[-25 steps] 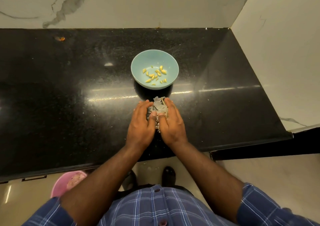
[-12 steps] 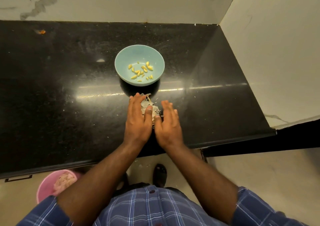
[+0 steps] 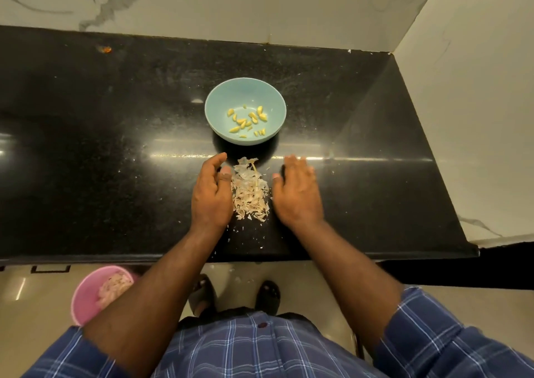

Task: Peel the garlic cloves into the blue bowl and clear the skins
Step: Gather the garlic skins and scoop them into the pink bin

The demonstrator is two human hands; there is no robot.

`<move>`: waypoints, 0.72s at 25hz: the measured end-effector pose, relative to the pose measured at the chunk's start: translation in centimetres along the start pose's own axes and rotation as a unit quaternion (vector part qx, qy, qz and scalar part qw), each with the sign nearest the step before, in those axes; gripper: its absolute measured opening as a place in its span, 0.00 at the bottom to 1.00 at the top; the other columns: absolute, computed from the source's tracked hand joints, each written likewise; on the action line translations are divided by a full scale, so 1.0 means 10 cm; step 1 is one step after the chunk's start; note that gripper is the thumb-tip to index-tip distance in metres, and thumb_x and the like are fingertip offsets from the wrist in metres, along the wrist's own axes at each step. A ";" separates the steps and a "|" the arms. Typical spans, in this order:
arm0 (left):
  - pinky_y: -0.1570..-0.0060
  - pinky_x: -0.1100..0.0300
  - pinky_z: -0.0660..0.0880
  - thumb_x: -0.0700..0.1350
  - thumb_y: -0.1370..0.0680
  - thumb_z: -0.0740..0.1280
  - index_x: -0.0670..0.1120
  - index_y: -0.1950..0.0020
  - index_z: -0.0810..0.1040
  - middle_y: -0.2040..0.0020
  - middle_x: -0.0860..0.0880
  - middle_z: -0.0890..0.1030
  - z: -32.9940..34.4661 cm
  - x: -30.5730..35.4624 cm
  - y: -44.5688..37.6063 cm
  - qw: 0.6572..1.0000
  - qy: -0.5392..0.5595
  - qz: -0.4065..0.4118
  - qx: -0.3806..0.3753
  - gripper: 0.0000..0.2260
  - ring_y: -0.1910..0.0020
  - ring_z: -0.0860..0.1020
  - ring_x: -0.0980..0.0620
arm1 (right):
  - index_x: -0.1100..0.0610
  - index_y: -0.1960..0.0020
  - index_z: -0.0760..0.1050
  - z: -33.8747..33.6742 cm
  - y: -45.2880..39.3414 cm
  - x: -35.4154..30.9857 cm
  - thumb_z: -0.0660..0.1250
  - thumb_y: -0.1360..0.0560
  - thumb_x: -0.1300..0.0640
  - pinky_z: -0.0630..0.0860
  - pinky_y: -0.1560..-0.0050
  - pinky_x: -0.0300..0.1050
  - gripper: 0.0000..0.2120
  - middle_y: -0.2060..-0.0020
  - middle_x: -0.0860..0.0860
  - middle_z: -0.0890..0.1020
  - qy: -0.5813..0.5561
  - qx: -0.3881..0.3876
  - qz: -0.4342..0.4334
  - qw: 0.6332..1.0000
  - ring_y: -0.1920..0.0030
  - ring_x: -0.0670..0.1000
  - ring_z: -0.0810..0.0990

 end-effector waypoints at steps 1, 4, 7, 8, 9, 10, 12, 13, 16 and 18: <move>0.35 0.50 0.74 0.48 0.15 0.59 0.52 0.28 0.73 0.35 0.55 0.77 0.00 0.01 -0.01 1.000 -0.001 -0.001 0.005 0.15 0.37 0.75 0.57 | 0.59 0.20 0.59 0.05 0.06 -0.12 0.54 0.15 0.49 0.48 0.20 0.49 0.27 0.21 0.56 0.63 -0.018 -0.025 -0.042 0.999 0.19 0.55 0.56; 0.33 0.52 0.73 0.46 0.15 0.59 0.51 0.27 0.73 0.32 0.53 0.78 -0.02 0.01 -0.08 1.000 -0.028 0.005 -0.010 0.16 0.34 0.74 0.55 | 0.56 0.21 0.61 0.03 -0.11 -0.20 0.57 0.15 0.50 0.54 0.19 0.50 0.25 0.22 0.53 0.66 -0.083 -0.067 -0.098 0.989 0.20 0.51 0.59; 0.33 0.56 0.70 0.47 0.14 0.59 0.50 0.25 0.72 0.30 0.49 0.77 -0.02 0.04 -0.16 0.995 -0.087 0.014 -0.042 0.17 0.32 0.74 0.53 | 0.57 0.21 0.61 0.09 -0.27 -0.30 0.56 0.16 0.50 0.54 0.20 0.55 0.26 0.22 0.55 0.66 -0.044 -0.111 -0.140 0.983 0.20 0.53 0.57; 0.34 0.58 0.70 0.47 0.14 0.59 0.50 0.25 0.71 0.30 0.49 0.77 -0.03 0.05 -0.15 0.996 -0.079 0.008 -0.048 0.17 0.32 0.74 0.53 | 0.57 0.20 0.60 0.16 -0.23 -0.38 0.56 0.16 0.50 0.52 0.19 0.54 0.26 0.22 0.55 0.65 -0.033 -0.129 -0.160 0.978 0.20 0.53 0.57; 0.35 0.60 0.70 0.48 0.14 0.59 0.50 0.25 0.72 0.30 0.50 0.78 -0.05 0.06 -0.10 0.997 -0.066 0.004 -0.045 0.17 0.33 0.75 0.55 | 0.57 0.20 0.60 0.23 -0.14 -0.44 0.55 0.16 0.52 0.51 0.19 0.54 0.26 0.21 0.55 0.65 -0.043 -0.140 -0.180 0.973 0.19 0.53 0.56; 0.35 0.59 0.71 0.48 0.14 0.59 0.50 0.25 0.72 0.31 0.50 0.77 -0.07 0.06 -0.03 0.998 -0.055 0.006 -0.028 0.17 0.34 0.75 0.56 | 0.57 0.20 0.59 0.26 -0.04 -0.48 0.56 0.16 0.53 0.51 0.19 0.53 0.26 0.21 0.55 0.64 -0.071 -0.138 -0.187 0.970 0.19 0.53 0.55; 0.33 0.54 0.72 0.49 0.15 0.59 0.50 0.27 0.73 0.31 0.51 0.77 -0.14 0.00 0.17 0.998 -0.051 0.016 0.032 0.16 0.34 0.74 0.55 | 0.57 0.20 0.59 0.21 0.05 -0.42 0.57 0.16 0.55 0.52 0.19 0.52 0.25 0.20 0.54 0.62 -0.147 -0.095 -0.147 0.974 0.19 0.52 0.55; 0.32 0.51 0.72 0.49 0.15 0.59 0.50 0.28 0.74 0.31 0.51 0.76 -0.17 -0.03 0.29 0.997 -0.049 0.013 0.055 0.16 0.33 0.73 0.55 | 0.57 0.20 0.60 0.16 0.06 -0.32 0.57 0.16 0.56 0.54 0.19 0.53 0.25 0.21 0.54 0.63 -0.176 -0.063 -0.112 0.976 0.19 0.52 0.56; 0.29 0.49 0.70 0.48 0.15 0.59 0.49 0.28 0.73 0.30 0.52 0.74 -0.10 -0.10 0.48 0.996 -0.032 -0.009 0.086 0.16 0.32 0.71 0.56 | 0.55 0.20 0.61 0.07 0.22 -0.03 0.57 0.17 0.53 0.61 0.22 0.58 0.26 0.22 0.54 0.65 -0.199 0.007 -0.030 0.979 0.21 0.53 0.61; 0.29 0.46 0.70 0.48 0.16 0.59 0.48 0.28 0.72 0.29 0.50 0.73 0.07 -0.02 0.48 0.997 0.013 0.002 0.075 0.16 0.30 0.72 0.53 | 0.55 0.20 0.60 0.19 0.43 -0.13 0.55 0.18 0.51 0.61 0.22 0.58 0.27 0.21 0.54 0.64 -0.208 -0.001 -0.019 0.978 0.21 0.53 0.60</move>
Point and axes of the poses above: each hand's wrist, its own y-axis away from the middle knuckle, its own z-axis out of the palm, x = y × z, the point moved 3 cm from there along -y, towards the middle knuckle
